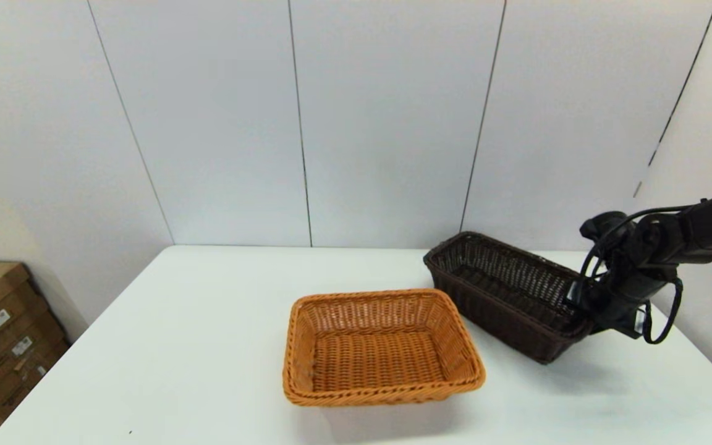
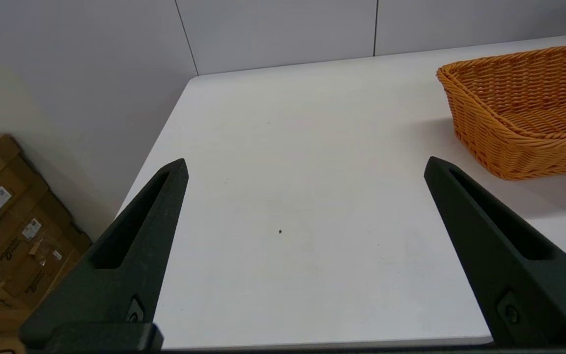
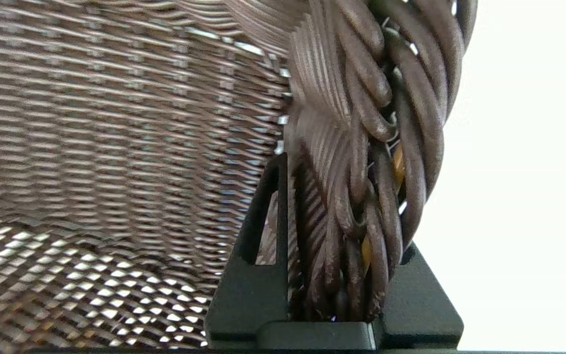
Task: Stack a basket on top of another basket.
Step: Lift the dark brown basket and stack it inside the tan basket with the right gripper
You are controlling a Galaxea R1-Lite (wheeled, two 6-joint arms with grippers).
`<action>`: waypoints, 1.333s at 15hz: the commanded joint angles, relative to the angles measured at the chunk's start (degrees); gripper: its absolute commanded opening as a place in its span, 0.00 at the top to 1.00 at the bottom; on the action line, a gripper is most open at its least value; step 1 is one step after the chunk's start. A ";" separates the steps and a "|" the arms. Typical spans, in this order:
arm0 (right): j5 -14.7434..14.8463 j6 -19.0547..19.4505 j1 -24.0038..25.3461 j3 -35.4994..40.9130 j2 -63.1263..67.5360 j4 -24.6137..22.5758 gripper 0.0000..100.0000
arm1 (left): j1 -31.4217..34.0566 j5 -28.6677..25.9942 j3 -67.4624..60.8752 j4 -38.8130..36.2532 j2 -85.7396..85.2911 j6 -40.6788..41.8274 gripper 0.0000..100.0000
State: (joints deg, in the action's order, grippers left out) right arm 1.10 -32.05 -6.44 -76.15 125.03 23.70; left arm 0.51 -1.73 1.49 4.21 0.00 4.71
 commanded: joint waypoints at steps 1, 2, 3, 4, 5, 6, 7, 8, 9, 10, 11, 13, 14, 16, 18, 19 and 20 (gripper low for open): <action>-5.14 -0.12 -1.47 -0.40 -6.20 0.21 1.00 | 0.02 -0.03 0.01 0.01 -0.09 0.04 0.00; -5.23 -0.12 -1.47 -0.49 -7.17 0.21 1.00 | 0.02 -0.03 0.01 0.01 -0.09 0.04 0.00; -5.40 -0.12 -1.65 -0.57 -7.96 0.21 1.00 | 0.02 -0.03 0.01 0.01 -0.09 0.04 0.00; -6.72 -0.21 -2.26 -0.93 -8.66 0.30 1.00 | 0.02 -0.03 0.01 0.01 -0.09 0.04 0.00; -8.74 -0.21 -2.97 -1.19 -8.92 0.56 1.00 | 0.02 -0.03 0.01 0.01 -0.09 0.04 0.00; -10.94 -0.29 -3.67 -1.19 -9.54 0.56 1.00 | 0.02 -0.03 0.01 0.01 -0.09 0.04 0.00; -12.44 -0.38 -4.29 -1.19 -9.80 0.74 1.00 | 0.10 -0.03 0.01 0.01 -0.09 0.04 0.00; -12.96 -0.38 -4.73 -1.19 -10.07 0.82 1.00 | 0.10 -0.03 0.01 0.01 -0.09 0.04 0.00; -13.05 -0.73 -4.90 -1.19 -10.07 0.82 1.00 | 0.02 -0.03 0.01 0.01 -0.09 0.04 0.00; -14.19 -1.53 -5.52 -1.28 -10.24 0.74 1.00 | 0.02 -0.03 0.01 0.01 -0.09 0.04 0.00; -16.48 -1.61 -6.13 -1.28 -10.86 0.74 1.00 | 0.02 -0.03 0.01 0.01 -0.09 0.04 0.00; -21.05 -1.88 -7.10 -1.28 -12.09 0.91 1.00 | 0.02 -0.03 0.01 0.01 -0.09 0.04 0.00; -22.19 -1.88 -7.10 -1.10 -12.88 1.17 1.00 | 0.02 -0.03 0.01 0.01 -0.09 0.04 0.00; -25.62 -1.88 -7.10 -1.19 -14.81 2.49 1.00 | 0.02 -0.03 0.01 0.01 -0.09 0.04 0.00; -28.61 -1.88 -7.01 -1.10 -16.75 3.20 1.00 | 0.02 -0.03 0.01 0.01 -0.09 0.04 0.00; -29.31 -1.61 -6.48 -1.10 -17.71 4.16 1.00 | 0.02 -0.03 0.01 0.01 -0.09 0.04 0.00; -30.01 -1.53 -5.60 -1.10 -18.50 4.69 1.00 | 0.02 -0.03 0.01 0.01 -0.09 0.04 0.00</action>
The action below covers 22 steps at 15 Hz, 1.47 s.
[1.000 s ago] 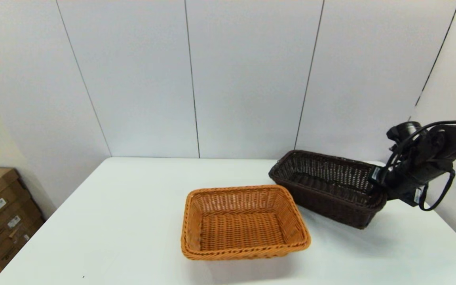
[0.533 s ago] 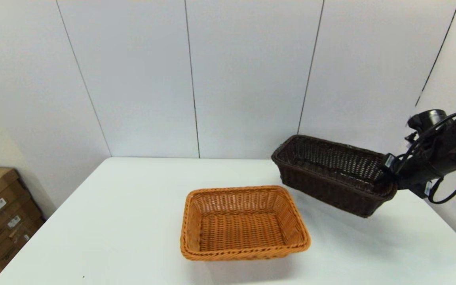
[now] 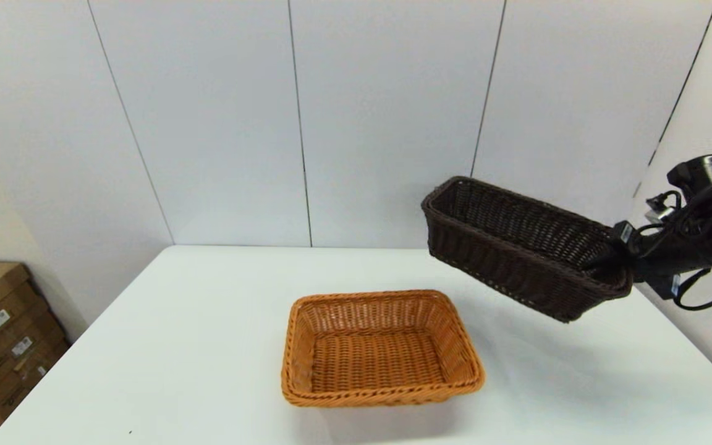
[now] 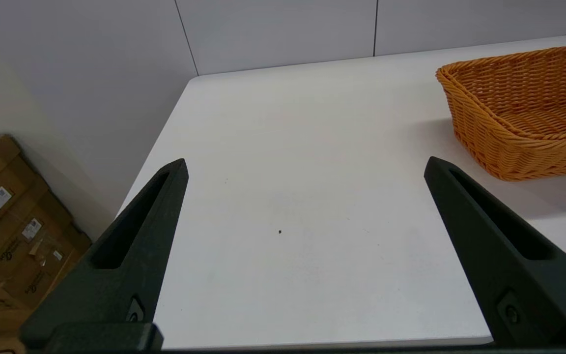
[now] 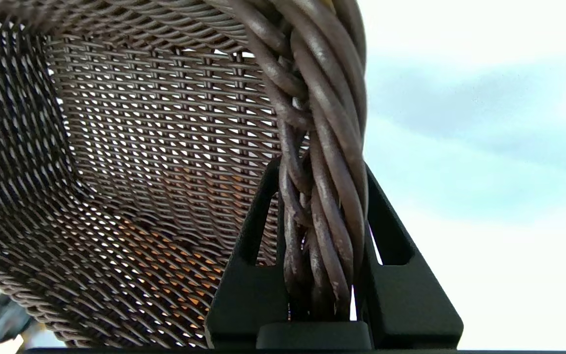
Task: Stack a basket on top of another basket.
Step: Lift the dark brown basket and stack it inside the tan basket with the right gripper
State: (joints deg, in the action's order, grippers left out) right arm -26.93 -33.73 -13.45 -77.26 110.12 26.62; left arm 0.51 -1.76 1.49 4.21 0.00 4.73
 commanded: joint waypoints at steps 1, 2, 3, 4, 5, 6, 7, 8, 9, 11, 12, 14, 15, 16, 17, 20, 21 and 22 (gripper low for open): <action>-2.78 0.16 2.72 0.01 -4.47 2.29 1.00 | 0.02 0.00 0.01 0.01 -0.09 0.02 0.00; -4.10 0.16 4.66 0.01 -5.62 3.08 1.00 | 0.02 0.00 0.01 0.01 -0.09 0.02 0.00; -4.89 0.16 6.41 0.01 -6.32 3.61 1.00 | 0.02 0.00 0.01 0.01 -0.09 0.02 0.00; -5.06 0.16 8.35 0.01 -6.49 3.96 1.00 | 0.02 0.00 0.01 0.01 -0.09 0.02 0.00; -5.06 0.16 10.28 0.01 -6.58 4.05 1.00 | 0.02 0.00 0.01 0.01 -0.09 0.02 0.00; -5.15 0.25 12.04 0.01 -6.58 4.23 1.00 | 0.02 0.00 0.01 0.01 -0.09 0.02 0.00; -5.15 0.33 14.06 0.01 -6.58 4.84 1.00 | 0.02 0.00 0.01 0.01 -0.09 0.02 0.00; -5.15 0.60 16.70 0.01 -6.58 5.19 1.00 | 0.02 0.00 0.01 0.01 -0.09 0.02 0.00; -5.15 0.60 18.98 0.01 -6.58 5.28 1.00 | 0.02 0.00 0.01 0.01 -0.09 0.02 0.00; -5.15 0.60 22.67 0.01 -6.67 5.28 1.00 | 0.02 0.00 0.01 0.01 -0.09 0.02 0.00; -5.15 0.68 24.34 0.01 -6.67 5.19 1.00 | 0.02 0.00 0.01 0.01 -0.09 0.02 0.00; -5.06 1.74 28.04 0.01 -6.58 5.19 1.00 | 0.02 0.00 0.01 0.01 -0.09 0.02 0.00; -5.06 2.53 29.62 0.01 -6.41 5.28 1.00 | 0.02 0.00 0.01 0.01 -0.09 0.02 0.00; -5.06 3.41 30.94 0.01 -6.32 5.28 1.00 | 0.02 0.00 0.01 0.01 -0.09 0.02 0.00; -5.06 4.46 31.90 0.01 -6.32 5.54 1.00 | 0.02 0.00 0.01 0.01 -0.09 0.02 0.00; -5.06 11.14 32.78 0.01 -5.97 7.57 1.00 | 0.02 0.00 0.01 0.01 -0.09 0.02 0.00; -4.89 12.73 32.78 0.01 -5.70 7.92 1.00 | 0.02 0.00 0.01 0.01 -0.09 0.02 0.00; -4.80 13.25 32.78 0.01 -5.62 8.09 1.00 | 0.02 0.00 0.01 0.01 -0.09 0.02 0.00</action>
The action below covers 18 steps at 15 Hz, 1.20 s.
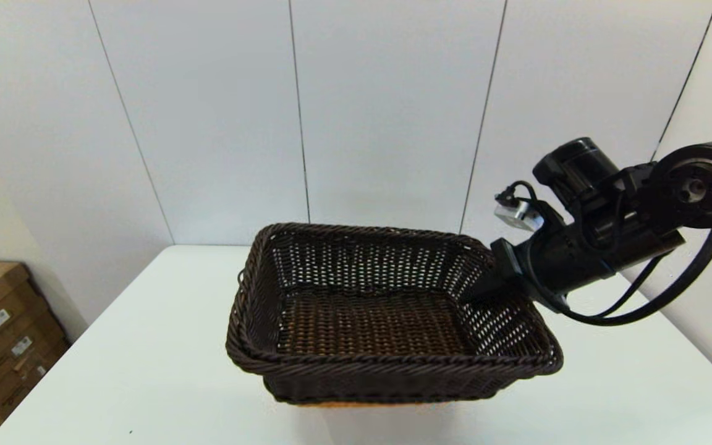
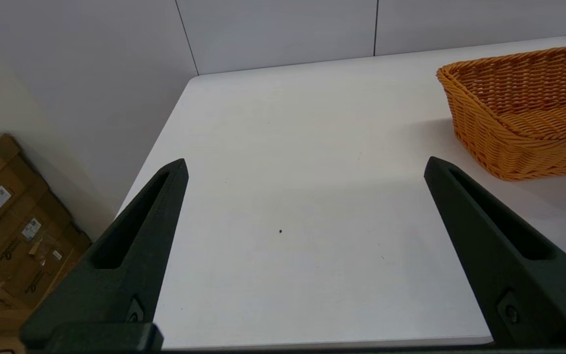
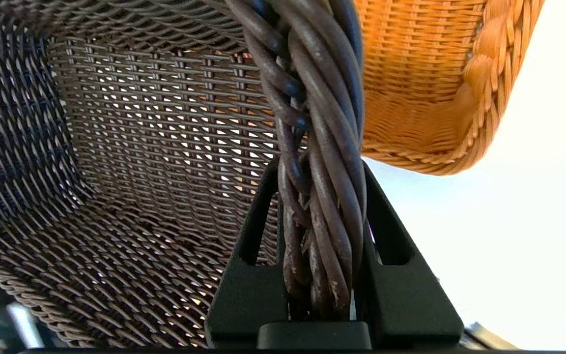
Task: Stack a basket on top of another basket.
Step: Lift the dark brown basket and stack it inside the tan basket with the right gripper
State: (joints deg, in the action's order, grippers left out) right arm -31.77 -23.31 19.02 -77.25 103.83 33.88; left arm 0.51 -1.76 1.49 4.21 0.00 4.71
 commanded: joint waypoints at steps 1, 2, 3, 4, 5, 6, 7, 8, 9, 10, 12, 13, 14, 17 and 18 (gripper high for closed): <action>0.13 2.92 0.32 -0.09 0.76 1.01 1.00 | 0.02 0.00 0.01 0.01 -0.09 0.04 0.00; 0.22 2.92 0.23 -0.18 1.11 1.01 1.00 | 0.02 0.00 0.01 0.01 -0.09 0.04 0.00; 0.22 3.01 0.23 -0.44 1.64 0.93 1.00 | 0.02 0.00 0.01 0.01 -0.09 0.04 0.00; 0.30 3.09 0.32 -1.06 2.61 1.01 1.00 | 0.02 0.00 0.01 0.01 -0.09 0.04 0.00; 0.30 3.09 0.32 -1.94 3.31 1.01 1.00 | 0.02 0.00 0.01 0.01 -0.09 0.04 0.00; 0.30 3.09 0.23 -2.73 4.19 1.01 1.00 | 0.02 0.00 0.01 0.01 -0.09 0.04 0.00; 0.39 3.09 0.32 -4.05 5.24 1.10 1.00 | 0.02 0.00 0.01 0.01 -0.09 0.04 0.00; 0.39 3.09 0.32 -5.19 6.48 1.10 1.00 | 0.02 0.00 0.01 0.01 -0.09 0.04 0.00; 0.39 3.09 0.32 -6.51 7.79 1.01 1.00 | 0.02 0.00 0.01 0.01 -0.09 0.04 0.00; 0.39 3.18 0.32 -7.39 8.85 1.01 1.00 | 0.02 0.00 0.01 0.01 -0.09 0.04 0.00; 0.39 3.18 0.41 -9.14 10.61 1.01 1.00 | 0.02 0.00 0.01 0.01 -0.09 0.04 0.00; 0.39 3.18 0.58 -9.85 11.49 1.01 1.00 | 0.02 0.00 0.01 0.01 -0.09 0.04 0.00; 0.39 3.18 0.76 -10.73 12.19 1.10 1.00 | 0.02 0.00 0.01 0.01 -0.09 0.04 0.00; 0.39 3.45 0.85 -12.48 13.95 1.01 1.00 | 0.02 0.00 0.01 0.01 -0.09 0.04 0.00; 0.39 3.71 0.85 -12.92 14.65 1.01 1.00 | 0.02 0.00 0.01 0.01 -0.09 0.04 0.00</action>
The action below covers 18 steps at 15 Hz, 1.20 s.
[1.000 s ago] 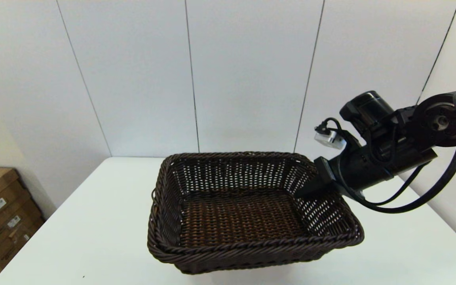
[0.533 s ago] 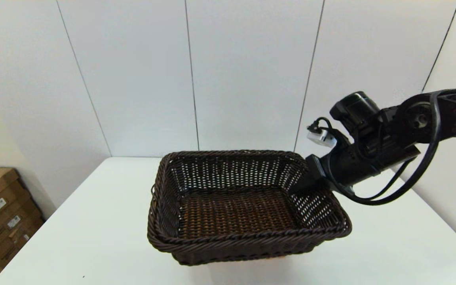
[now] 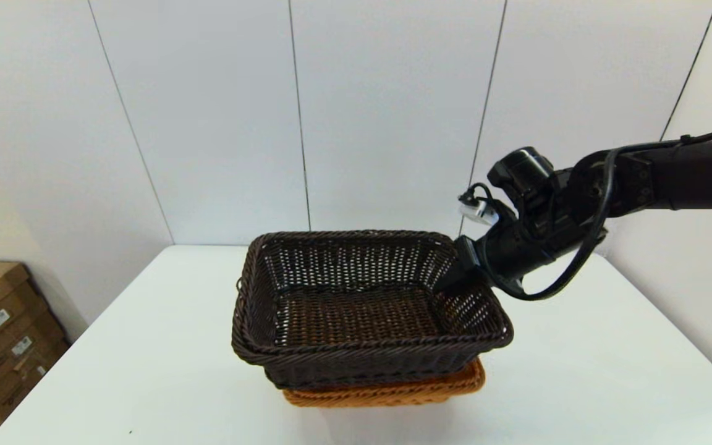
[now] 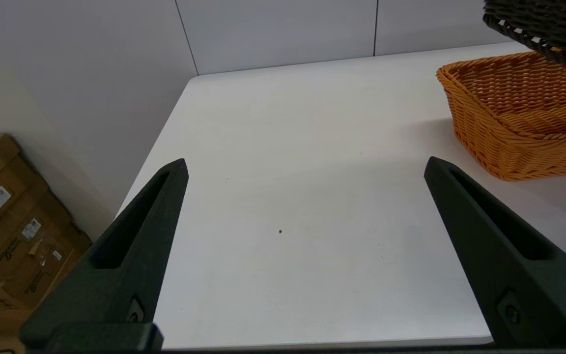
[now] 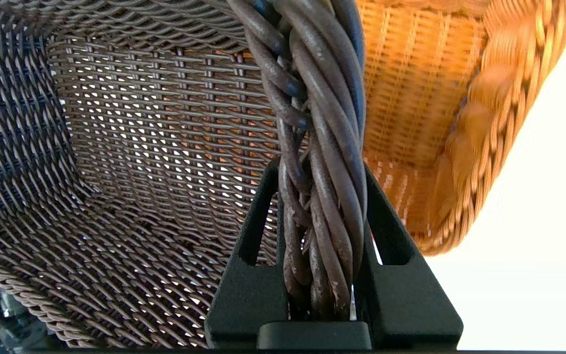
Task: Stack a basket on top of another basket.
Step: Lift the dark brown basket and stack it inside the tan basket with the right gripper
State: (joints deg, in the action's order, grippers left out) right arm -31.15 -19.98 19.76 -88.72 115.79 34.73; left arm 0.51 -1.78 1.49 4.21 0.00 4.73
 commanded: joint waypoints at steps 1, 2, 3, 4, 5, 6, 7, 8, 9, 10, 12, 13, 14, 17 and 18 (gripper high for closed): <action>-0.23 0.47 0.37 -1.89 3.31 0.25 1.00 | 0.02 0.02 0.01 0.01 -0.09 0.02 0.00; -0.23 0.47 0.45 -2.16 3.92 0.16 1.00 | 0.02 0.02 0.01 0.01 -0.09 0.02 0.00; -0.23 0.56 0.63 -2.24 4.54 0.16 1.00 | 0.02 0.02 0.01 0.01 -0.09 0.02 0.00; -0.23 1.26 0.63 -2.33 5.24 0.16 1.00 | 0.02 0.02 0.01 0.01 -0.09 0.02 0.00; -0.05 1.96 0.63 -2.33 5.77 0.16 1.00 | 0.02 0.02 0.01 0.01 -0.09 0.02 0.00; 0.12 2.05 0.63 -2.33 6.03 0.16 1.00 | 0.02 0.02 0.01 0.01 -0.09 0.02 0.00; 0.91 2.14 0.54 -2.42 6.47 0.16 1.00 | 0.02 0.02 0.01 0.01 -0.09 0.02 0.00; 1.88 2.14 0.54 -2.77 7.08 0.07 1.00 | 0.02 0.02 0.01 0.01 -0.09 0.02 0.00; 2.32 2.23 0.54 -3.39 7.70 0.16 1.00 | 0.02 0.02 0.01 0.01 -0.09 0.02 0.00; 2.32 2.31 0.28 -3.74 7.88 0.16 1.00 | 0.02 0.02 0.01 0.01 -0.09 0.02 0.00; 2.32 2.23 0.01 -4.35 8.14 0.25 1.00 | 0.02 0.02 0.01 0.01 -0.09 0.02 0.00; 2.32 2.23 -0.16 -4.70 8.23 0.69 1.00 | 0.02 0.02 0.01 0.01 -0.09 0.02 0.00; 2.32 2.31 -0.25 -5.32 8.14 1.39 1.00 | 0.02 0.02 0.01 0.01 -0.09 0.02 0.00; 2.41 2.14 -1.13 -8.22 9.28 3.68 1.00 | 0.02 0.02 0.01 0.01 -0.09 0.02 0.00; 2.41 2.05 -1.39 -8.31 9.28 3.68 1.00 | 0.02 0.02 0.01 0.01 -0.09 0.02 0.00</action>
State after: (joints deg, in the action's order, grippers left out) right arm -28.57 -17.77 18.91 -96.24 124.48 38.12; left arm 0.51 -1.76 1.49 4.22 0.00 4.71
